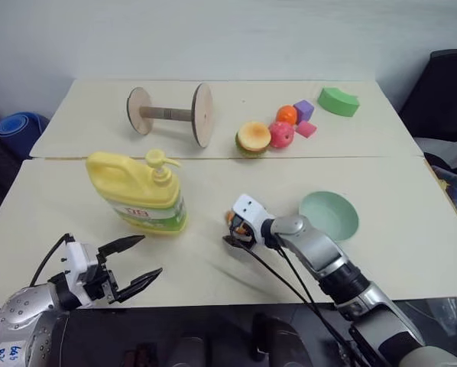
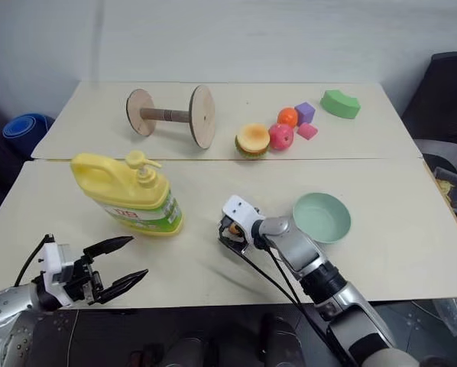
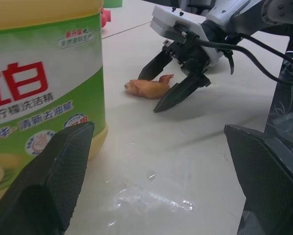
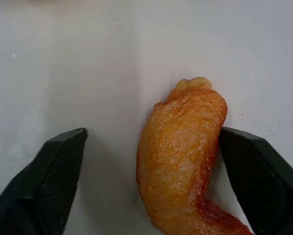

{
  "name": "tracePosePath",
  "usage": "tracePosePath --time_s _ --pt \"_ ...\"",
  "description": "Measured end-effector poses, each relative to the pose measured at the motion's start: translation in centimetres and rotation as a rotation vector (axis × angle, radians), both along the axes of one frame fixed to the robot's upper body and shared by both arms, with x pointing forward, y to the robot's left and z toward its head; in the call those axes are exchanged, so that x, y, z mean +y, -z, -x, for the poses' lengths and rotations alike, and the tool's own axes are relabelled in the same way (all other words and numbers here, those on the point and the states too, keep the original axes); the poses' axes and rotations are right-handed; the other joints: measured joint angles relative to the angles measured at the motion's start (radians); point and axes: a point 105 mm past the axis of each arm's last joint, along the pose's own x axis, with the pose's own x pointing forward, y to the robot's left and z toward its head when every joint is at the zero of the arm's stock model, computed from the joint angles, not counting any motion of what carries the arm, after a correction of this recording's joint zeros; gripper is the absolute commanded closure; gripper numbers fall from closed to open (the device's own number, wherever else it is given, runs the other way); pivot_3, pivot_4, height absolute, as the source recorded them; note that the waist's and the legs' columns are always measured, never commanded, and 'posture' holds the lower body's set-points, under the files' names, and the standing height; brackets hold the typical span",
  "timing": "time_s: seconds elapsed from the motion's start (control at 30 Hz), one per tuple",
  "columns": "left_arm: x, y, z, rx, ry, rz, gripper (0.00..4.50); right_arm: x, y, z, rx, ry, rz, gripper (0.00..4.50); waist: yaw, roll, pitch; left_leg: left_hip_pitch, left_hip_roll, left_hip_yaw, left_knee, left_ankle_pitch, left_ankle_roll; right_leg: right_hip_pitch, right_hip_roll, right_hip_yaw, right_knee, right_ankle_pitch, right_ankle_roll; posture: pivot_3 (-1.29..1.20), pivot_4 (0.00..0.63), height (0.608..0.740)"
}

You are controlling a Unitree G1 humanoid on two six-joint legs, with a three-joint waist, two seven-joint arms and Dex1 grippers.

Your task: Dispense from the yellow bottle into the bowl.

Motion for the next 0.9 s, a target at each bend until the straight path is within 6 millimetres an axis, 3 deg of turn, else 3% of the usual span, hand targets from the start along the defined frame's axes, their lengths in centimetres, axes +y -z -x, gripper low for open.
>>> tracePosePath --time_s 0.17,0.2,0.3,0.43,0.47,0.6,0.7,0.8,0.9 --pt "-0.8 -0.4 -0.2 -0.018 0.013 0.003 0.0 -0.8 -0.1 0.7 0.023 -0.043 -0.024 2.74 0.002 0.001 0.001 0.0 0.001 -0.001 0.0 0.001 -0.002 -0.001 0.0 0.0 0.003 0.0 -0.001 0.0 0.15 0.74" --pt "-0.8 -0.4 -0.2 -0.016 0.011 0.004 0.0 -0.9 -0.3 0.9 0.021 -0.058 -0.032 2.91 0.003 0.001 0.001 0.0 0.001 -0.001 0.0 0.001 -0.002 -0.001 0.0 0.0 0.002 0.0 -0.001 0.0 0.15 0.74" --pt "-1.5 -0.4 -0.3 -0.009 0.038 0.011 0.0 -1.7 -2.6 2.7 0.04 -0.131 -0.2 2.91 0.009 0.002 0.001 -0.002 0.001 -0.002 0.0 0.001 -0.001 -0.001 0.0 -0.001 0.001 0.0 0.0 0.0 0.15 0.74" --pt "-3.1 -0.9 -0.3 -0.023 0.097 0.023 0.0 -4.0 -9.3 4.5 -0.021 -0.199 -0.449 2.91 0.008 0.002 0.001 -0.001 0.0 -0.001 0.0 0.0 0.0 0.0 -0.001 -0.001 -0.001 0.0 0.0 0.0 0.15 0.74" --pt "-3.6 -1.2 -0.4 -0.032 0.116 0.026 0.0 -5.5 -10.6 4.7 -0.037 -0.182 -0.476 2.91 0.01 0.002 0.001 -0.001 0.0 -0.002 0.0 0.0 0.0 0.001 -0.001 -0.001 -0.001 0.0 0.0 0.0 0.15 0.74" --pt "-5.1 -1.8 -0.7 -0.05 0.166 0.055 0.0 -16.7 -13.0 4.4 -0.108 0.108 -0.374 2.91 0.037 0.004 0.002 -0.002 -0.002 -0.002 0.0 -0.001 0.004 0.001 -0.004 -0.001 -0.004 0.001 0.001 0.0 0.15 0.74" --pt "-6.1 -2.0 -1.0 -0.038 0.207 0.071 0.0 -23.5 -14.1 3.3 -0.207 0.326 -0.311 2.91 0.029 0.002 0.002 -0.002 -0.001 0.001 0.0 -0.001 0.004 0.003 -0.002 0.0 -0.005 0.001 0.002 0.0 0.15 0.74" --pt "-6.8 -2.1 -1.0 -0.036 0.242 0.074 0.0 -30.6 -11.8 2.3 -0.258 0.573 -0.181 2.91 0.025 0.002 0.002 0.0 -0.001 0.007 0.0 -0.001 0.003 0.004 0.0 0.0 -0.005 0.001 0.002 0.0 0.15 0.74" --pt "-7.0 -2.1 -1.1 -0.032 0.254 0.075 0.0 -34.7 -7.7 2.2 -0.222 0.714 -0.033 2.91 0.019 0.003 0.003 0.001 -0.001 0.011 0.0 0.0 0.003 0.002 0.001 0.001 -0.002 0.001 0.002 0.0 0.15 0.74"
